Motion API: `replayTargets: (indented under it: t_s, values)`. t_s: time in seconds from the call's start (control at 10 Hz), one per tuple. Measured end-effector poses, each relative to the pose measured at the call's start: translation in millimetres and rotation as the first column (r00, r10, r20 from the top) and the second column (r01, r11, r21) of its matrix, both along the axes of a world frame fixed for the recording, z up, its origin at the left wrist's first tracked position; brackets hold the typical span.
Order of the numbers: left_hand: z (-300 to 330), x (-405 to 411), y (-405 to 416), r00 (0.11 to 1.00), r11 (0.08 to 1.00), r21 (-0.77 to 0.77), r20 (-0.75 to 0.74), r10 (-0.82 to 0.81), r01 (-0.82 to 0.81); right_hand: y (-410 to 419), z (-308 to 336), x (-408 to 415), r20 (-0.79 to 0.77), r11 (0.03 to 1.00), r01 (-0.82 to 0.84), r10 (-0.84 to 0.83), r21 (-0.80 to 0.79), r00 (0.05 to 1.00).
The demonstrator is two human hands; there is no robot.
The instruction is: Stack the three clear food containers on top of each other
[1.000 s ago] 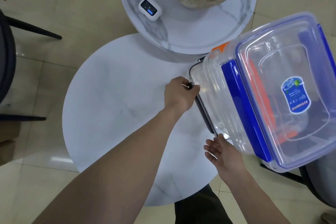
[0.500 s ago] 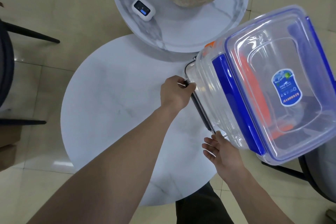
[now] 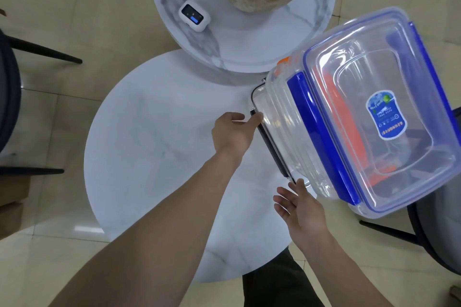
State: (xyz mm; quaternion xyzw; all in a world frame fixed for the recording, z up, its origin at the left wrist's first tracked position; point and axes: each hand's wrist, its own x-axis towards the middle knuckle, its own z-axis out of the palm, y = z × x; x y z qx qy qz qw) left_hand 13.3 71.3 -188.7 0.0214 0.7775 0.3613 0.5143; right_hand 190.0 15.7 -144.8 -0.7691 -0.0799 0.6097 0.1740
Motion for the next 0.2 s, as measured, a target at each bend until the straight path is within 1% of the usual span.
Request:
replayTargets:
  t_s: [0.1, 0.2]
  values:
    - [12, -9, -16, 0.999, 0.999, 0.0, -0.004, -0.034, 0.034, -6, 3, -2, 0.043, 0.999, -0.009, 0.01, -0.033, 0.999]
    - [22, -16, -39, 0.998, 0.999, -0.028, -0.043, -0.042, 0.041, -17, 8, -8, 0.062, 0.998, -0.001, 0.004, -0.057, 0.998]
